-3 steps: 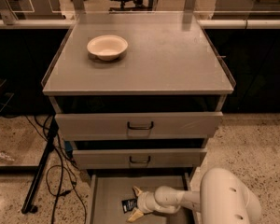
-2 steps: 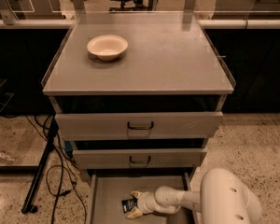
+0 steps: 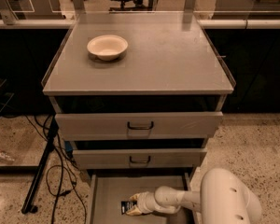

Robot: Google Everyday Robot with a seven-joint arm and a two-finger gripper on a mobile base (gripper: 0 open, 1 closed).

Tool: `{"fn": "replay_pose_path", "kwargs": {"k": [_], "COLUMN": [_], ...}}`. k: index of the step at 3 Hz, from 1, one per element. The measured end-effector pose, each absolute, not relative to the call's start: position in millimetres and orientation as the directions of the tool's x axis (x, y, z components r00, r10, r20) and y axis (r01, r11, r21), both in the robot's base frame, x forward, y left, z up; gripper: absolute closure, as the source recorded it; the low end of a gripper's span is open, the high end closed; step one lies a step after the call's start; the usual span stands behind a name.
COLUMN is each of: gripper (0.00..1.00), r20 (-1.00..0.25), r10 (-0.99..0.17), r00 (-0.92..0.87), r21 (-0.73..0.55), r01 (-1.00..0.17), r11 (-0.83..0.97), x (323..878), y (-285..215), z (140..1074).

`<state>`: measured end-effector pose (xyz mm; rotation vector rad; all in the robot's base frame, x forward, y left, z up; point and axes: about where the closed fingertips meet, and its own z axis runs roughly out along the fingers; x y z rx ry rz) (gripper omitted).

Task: Pick rxbar blueberry from bottom drawer and place on counter

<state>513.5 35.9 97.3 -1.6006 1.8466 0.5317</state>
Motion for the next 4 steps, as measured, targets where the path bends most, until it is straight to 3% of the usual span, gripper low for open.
{"fn": "replay_pose_path", "kwargs": {"k": [1,4], "gripper": [1.0,1.0], "r20": [-0.687,-0.727], "r10": [-0.724,-0.677], "r00": [-0.064,-0.116], "r21": [-0.1,-0.014], "r01": [-0.979,-0.983], "r11": [0.181,0.183], "x": [513.5,514.1], "y": [35.9,34.1], "z": [97.3,132.4]}}
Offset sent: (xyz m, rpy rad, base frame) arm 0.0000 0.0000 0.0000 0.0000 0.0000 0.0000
